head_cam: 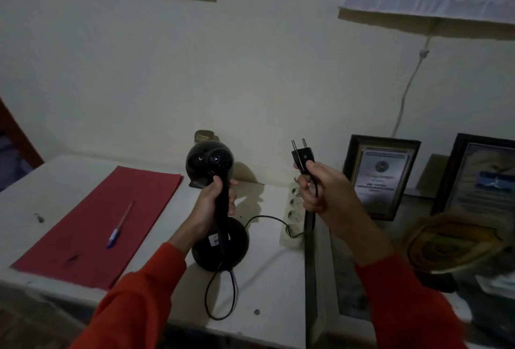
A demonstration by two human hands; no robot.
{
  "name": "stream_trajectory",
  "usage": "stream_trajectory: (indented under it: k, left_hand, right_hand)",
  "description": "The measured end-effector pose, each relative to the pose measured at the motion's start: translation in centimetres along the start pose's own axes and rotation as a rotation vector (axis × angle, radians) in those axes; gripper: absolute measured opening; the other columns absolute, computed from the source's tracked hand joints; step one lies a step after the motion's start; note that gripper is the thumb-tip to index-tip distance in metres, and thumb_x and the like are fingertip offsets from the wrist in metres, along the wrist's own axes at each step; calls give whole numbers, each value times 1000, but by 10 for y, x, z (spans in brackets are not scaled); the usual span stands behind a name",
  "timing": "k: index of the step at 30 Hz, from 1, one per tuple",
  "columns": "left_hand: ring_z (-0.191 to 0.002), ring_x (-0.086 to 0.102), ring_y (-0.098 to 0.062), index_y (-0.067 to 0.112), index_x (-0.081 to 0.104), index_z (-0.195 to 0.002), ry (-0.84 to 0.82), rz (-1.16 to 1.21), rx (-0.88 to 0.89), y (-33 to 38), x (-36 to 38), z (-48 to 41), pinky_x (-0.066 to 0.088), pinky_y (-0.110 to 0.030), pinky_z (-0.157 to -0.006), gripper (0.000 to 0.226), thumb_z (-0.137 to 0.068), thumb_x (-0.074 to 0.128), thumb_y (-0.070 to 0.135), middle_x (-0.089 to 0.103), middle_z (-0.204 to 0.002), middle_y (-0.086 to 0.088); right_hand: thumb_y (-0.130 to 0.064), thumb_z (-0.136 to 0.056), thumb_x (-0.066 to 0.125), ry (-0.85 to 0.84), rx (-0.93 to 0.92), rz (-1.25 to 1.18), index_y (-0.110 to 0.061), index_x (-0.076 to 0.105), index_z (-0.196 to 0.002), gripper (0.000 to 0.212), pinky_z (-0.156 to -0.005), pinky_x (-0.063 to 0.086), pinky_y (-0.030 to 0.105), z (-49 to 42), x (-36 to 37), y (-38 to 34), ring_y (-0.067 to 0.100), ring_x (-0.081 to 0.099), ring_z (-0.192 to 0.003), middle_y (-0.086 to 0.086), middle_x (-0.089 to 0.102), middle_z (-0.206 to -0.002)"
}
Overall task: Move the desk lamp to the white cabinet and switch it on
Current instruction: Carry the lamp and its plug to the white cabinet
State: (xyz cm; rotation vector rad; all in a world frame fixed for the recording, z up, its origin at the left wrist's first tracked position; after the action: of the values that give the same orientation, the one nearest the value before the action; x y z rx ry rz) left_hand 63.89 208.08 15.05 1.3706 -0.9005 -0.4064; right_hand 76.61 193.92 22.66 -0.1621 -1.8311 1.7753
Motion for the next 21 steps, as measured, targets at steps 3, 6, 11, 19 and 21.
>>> stream_trajectory:
  k: [3,6,11,19,21]
  left_hand:
    - [-41,48,-14,4,51,-99,-18,9,-6,0,2,2,43,-21,-45,49,-92,25,44,52,-56,0]
    - [-49,54,-19,1,51,-102,-21,-37,-33,3,1,4,48,-30,-56,52,-87,32,47,53,-59,-7]
    - [-86,67,-28,5,58,-108,64,-309,-69,4,-15,17,52,-36,-81,46,-94,34,41,68,-86,-17]
    - [-109,54,-6,36,44,-121,185,-609,44,-20,-21,71,41,-18,-86,36,-91,56,21,58,-113,13]
    - [-119,47,-14,29,43,-128,250,-685,85,-26,-20,84,40,-30,-99,42,-89,58,23,53,-125,3]
  right_hand:
    - [-21,-98,40,21,12,5,-11,62,-90,25,-36,18,17,0,-4,5,6,32,-33,-3,51,-55]
    - [-22,-97,40,14,12,-4,-12,62,-91,25,-36,20,19,2,-7,8,6,33,-35,-3,53,-57]
    - [-27,-90,51,5,7,-36,-12,66,-92,21,-37,26,18,9,-11,14,7,36,-38,-3,56,-57]
    - [-26,-92,48,64,122,-49,-6,61,-98,25,-34,29,16,28,-23,45,7,37,-38,0,54,-58]
    - [-24,-96,44,101,171,-60,-6,61,-95,25,-33,28,15,33,-29,57,8,37,-38,0,54,-57]
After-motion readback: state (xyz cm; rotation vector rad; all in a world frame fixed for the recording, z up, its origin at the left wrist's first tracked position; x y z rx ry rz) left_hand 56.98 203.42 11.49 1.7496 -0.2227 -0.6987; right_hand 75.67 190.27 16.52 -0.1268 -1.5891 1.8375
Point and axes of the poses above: each hand's wrist, its own z-axis away from the middle knuckle, its own x-axis out of the palm, y = z × x, the point moved 10 cm from there along -z, towards the middle knuckle
